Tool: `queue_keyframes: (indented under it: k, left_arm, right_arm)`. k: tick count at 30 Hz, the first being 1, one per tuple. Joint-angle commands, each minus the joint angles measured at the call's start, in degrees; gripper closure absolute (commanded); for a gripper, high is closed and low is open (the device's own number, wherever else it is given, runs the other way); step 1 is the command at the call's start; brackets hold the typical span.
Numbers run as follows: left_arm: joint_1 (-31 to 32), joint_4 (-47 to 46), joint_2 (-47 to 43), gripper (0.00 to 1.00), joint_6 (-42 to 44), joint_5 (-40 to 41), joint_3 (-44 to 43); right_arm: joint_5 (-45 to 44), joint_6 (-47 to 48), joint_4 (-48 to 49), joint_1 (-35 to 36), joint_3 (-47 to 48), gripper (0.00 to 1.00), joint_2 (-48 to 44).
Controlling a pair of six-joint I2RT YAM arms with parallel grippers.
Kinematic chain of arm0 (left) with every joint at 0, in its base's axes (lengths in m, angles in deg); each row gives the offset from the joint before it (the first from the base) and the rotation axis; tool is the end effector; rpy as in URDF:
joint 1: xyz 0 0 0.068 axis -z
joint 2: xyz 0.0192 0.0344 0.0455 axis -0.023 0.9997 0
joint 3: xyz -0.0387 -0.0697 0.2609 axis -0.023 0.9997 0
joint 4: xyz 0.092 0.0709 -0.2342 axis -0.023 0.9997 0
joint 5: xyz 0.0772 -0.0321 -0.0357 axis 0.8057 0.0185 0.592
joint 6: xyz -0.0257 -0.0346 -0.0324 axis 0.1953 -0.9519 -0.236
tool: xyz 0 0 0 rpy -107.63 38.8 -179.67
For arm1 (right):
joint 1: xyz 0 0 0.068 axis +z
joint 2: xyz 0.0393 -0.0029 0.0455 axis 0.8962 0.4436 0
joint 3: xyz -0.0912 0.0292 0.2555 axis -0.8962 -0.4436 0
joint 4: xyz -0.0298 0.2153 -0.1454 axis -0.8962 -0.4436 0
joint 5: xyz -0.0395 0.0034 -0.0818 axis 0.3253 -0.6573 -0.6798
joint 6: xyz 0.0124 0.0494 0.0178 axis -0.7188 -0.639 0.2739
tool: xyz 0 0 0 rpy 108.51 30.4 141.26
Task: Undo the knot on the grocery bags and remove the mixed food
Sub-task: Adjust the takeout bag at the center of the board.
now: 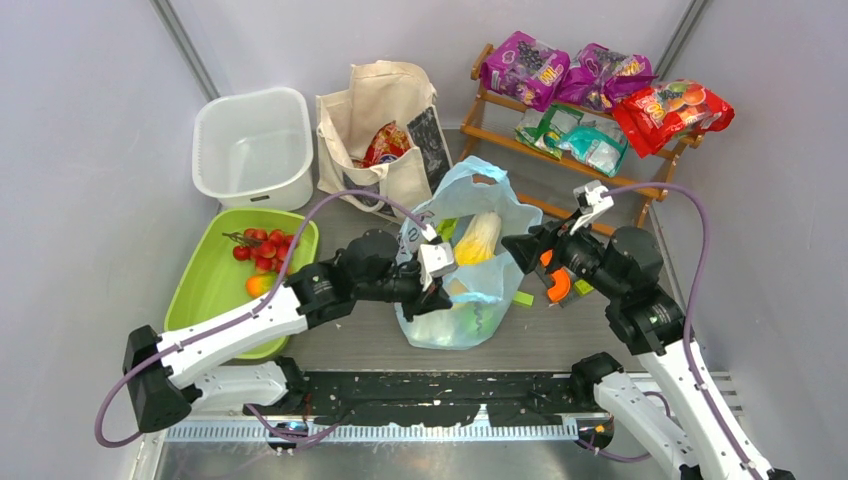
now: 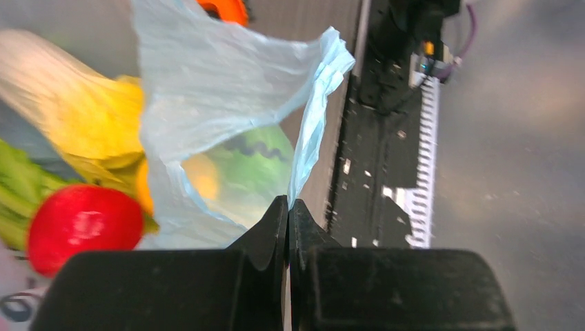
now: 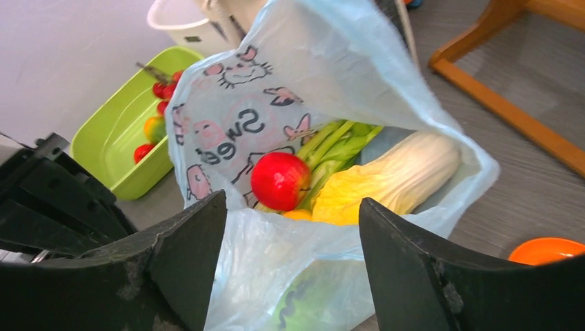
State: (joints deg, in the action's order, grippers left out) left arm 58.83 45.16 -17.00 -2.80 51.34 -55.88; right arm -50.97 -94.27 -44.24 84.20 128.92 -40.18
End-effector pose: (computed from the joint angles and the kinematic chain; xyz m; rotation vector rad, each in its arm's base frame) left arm 0.1248 -0.2202 0.3248 1.2436 1.7449 -0.9977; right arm 0.1285 0.0594 0.3545 -0.2740 1.7398 0.7439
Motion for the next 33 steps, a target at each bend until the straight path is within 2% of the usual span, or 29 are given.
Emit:
queue_keyframes:
  k: [1, 5, 8, 11, 13, 21, 28, 32, 33]
  left_arm:
    - [0.73, -1.48, -2.13, 1.00, -2.67, -9.59, 3.37]
    - [3.17, 4.25, 0.63, 1.00, -3.94, -13.69, 4.48]
    - [5.93, 8.33, 2.54, 1.00, -4.18, -14.32, 4.51]
    - [7.86, 10.79, 3.56, 1.00, -5.15, -17.20, 5.18]
    - [8.65, 11.73, 3.62, 1.00, -5.79, -19.21, 6.02]
    - [9.21, 10.74, 2.20, 1.00, -8.32, -19.28, 9.79]
    - [9.19, 7.78, 0.32, 1.00, -12.20, -3.52, 10.03]
    - [9.21, 4.60, -2.22, 1.00, -14.89, 0.59, 11.28]
    - [9.21, 4.15, -2.79, 0.93, -15.08, 1.16, 11.27]
  right_arm:
    - [8.17, 1.57, 0.75, 1.58, 2.59, 0.24, 2.14]
    - [1.25, 1.97, -0.90, 9.19, 2.72, 0.31, 4.91]
    - [-10.59, 1.58, -0.69, 18.08, 2.62, 0.33, 8.38]
    - [-19.05, -1.79, 0.54, 21.78, 2.22, 0.36, 14.00]
    - [-25.47, -5.01, 2.03, 22.48, 0.81, 0.33, 16.85]
    - [-26.06, -6.52, 8.32, 25.16, -1.78, 0.28, 24.87]
    - [-21.82, -3.81, 10.76, 27.33, -1.53, 0.31, 22.77]
    - [-23.41, -4.41, 10.07, 27.54, -2.51, 0.21, 18.16]
    - [-23.60, -4.33, 9.67, 27.54, -2.59, 0.20, 16.35]
